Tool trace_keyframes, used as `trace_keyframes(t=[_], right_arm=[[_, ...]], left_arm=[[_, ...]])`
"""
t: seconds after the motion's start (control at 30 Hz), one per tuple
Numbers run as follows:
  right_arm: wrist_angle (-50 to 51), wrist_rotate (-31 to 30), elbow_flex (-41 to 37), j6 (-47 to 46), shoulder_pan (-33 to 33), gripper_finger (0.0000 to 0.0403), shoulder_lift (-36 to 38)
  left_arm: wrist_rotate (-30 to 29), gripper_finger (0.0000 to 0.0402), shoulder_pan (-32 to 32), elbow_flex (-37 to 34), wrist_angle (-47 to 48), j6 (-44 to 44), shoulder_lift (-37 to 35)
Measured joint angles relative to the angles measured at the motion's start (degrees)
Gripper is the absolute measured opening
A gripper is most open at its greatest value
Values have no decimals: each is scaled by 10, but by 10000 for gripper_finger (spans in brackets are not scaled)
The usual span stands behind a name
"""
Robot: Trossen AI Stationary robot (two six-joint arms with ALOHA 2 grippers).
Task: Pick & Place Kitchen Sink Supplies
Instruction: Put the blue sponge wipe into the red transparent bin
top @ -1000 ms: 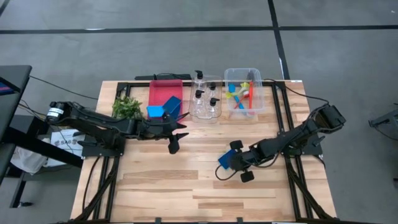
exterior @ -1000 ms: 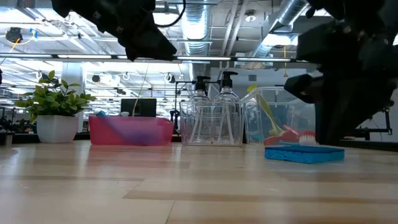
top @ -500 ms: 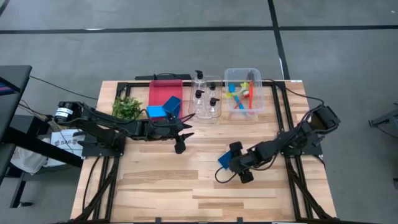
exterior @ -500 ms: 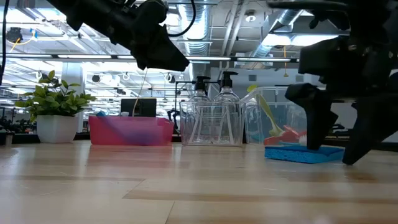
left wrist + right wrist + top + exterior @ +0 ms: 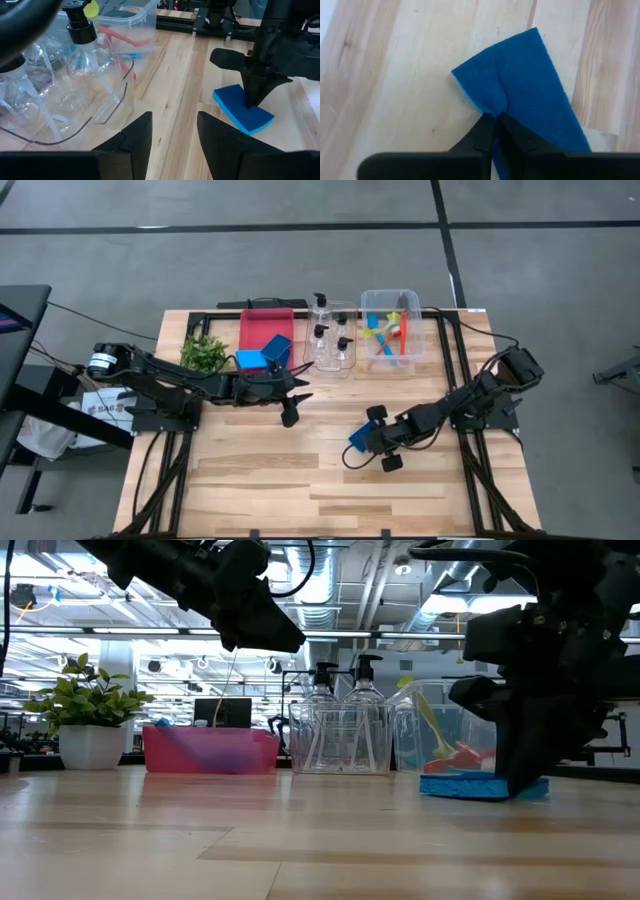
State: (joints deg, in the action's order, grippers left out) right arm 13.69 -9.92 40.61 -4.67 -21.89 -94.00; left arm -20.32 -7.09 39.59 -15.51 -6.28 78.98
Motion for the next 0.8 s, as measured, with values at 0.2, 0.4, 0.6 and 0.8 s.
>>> trace_keyframes(t=[0.2, 0.4, 0.6, 0.8], right_arm=[[-15, -34, -2, 11, -7, 5, 48], [-68, -77, 18, 65, -26, 2, 129], [-163, -50, 21, 114, -47, 1, 212], [-284, 71, 22, 143, -58, 1, 244]], left_arm=[[0, 158, 0, 0, 0, 0, 0], [5, 158, 0, 0, -2, 2, 0], [99, 158, -9, 0, -22, 77, -1], [221, 158, -34, 0, -96, 162, -1]])
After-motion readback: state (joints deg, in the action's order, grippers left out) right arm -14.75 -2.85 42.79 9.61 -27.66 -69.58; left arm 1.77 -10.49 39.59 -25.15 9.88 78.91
